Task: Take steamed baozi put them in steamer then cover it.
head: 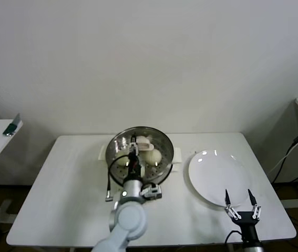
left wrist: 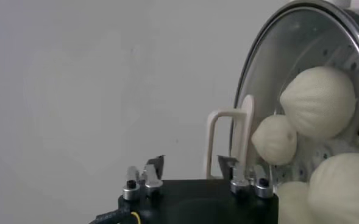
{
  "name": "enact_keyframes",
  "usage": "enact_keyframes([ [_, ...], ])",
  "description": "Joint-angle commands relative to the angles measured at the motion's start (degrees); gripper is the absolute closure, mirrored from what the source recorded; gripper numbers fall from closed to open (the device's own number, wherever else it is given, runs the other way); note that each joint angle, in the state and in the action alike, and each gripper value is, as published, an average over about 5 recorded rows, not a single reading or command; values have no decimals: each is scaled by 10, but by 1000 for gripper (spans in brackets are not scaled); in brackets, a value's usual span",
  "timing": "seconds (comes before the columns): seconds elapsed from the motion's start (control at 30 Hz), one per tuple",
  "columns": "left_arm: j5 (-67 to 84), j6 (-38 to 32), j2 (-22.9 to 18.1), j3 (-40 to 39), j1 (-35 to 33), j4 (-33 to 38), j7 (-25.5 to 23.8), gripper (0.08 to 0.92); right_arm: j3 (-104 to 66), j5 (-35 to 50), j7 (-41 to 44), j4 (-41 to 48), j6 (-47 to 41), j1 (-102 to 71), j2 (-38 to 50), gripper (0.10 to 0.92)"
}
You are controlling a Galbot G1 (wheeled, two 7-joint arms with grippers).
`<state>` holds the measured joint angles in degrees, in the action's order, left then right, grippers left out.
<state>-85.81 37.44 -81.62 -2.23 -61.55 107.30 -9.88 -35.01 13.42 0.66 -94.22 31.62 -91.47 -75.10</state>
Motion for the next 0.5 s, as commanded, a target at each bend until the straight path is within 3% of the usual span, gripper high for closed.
enact_keyframes([
  [0.03, 55, 4, 34, 6, -22, 84, -6, 352, 1, -4, 6, 0, -9, 2, -1, 203],
  [0.13, 111, -5, 57, 23, -46, 126, 12, 265, 2, 3, 8, -3, -21, 2, -1, 203],
  [0.23, 227, -36, 78, 65, -73, 156, 70, 201, 5, 31, -11, -16, -26, -3, 0, 203],
  [0.33, 381, -82, 79, 147, -97, 177, 123, 180, 5, 55, -24, -36, -27, -9, 4, 203],
  [0.5, 655, -199, 75, 315, -155, 197, 143, 177, 5, 59, -22, -48, -35, -14, 8, 203],
])
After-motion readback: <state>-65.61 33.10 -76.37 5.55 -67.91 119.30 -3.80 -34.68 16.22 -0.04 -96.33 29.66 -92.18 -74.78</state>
